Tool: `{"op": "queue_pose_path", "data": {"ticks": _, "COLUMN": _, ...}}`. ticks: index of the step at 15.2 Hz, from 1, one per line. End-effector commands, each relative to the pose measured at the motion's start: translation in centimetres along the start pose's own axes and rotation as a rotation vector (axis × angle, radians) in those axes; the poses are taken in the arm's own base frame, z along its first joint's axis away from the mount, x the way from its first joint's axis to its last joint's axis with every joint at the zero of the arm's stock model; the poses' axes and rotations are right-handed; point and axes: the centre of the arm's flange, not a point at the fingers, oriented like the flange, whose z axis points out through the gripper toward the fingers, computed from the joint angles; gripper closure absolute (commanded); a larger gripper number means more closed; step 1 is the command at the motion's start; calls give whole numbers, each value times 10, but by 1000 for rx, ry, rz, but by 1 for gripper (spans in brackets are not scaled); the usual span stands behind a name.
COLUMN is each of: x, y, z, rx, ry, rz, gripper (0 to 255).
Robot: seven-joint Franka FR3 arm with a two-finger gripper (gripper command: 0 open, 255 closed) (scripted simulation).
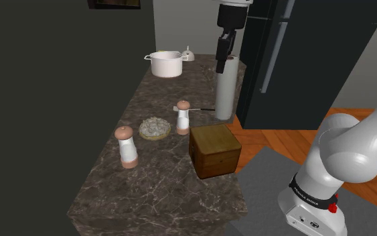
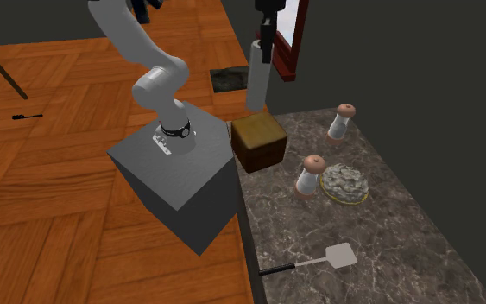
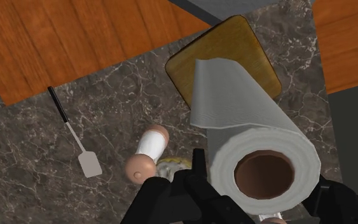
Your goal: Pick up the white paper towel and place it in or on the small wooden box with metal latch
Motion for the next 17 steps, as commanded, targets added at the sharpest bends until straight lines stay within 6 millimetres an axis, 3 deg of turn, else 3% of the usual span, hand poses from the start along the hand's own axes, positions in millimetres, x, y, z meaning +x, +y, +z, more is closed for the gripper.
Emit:
{"op": "queue_pose_path", "data": {"ticks": 1, "x": 0, "y": -1, "z": 11, "rx": 0, "ry": 0, "rz": 0, "gripper": 255}}
{"op": "queue_pose_path", "data": {"ticks": 17, "x": -5, "y": -6, "z": 92, "rx": 0, "ry": 0, "rz": 0, "gripper": 255}}
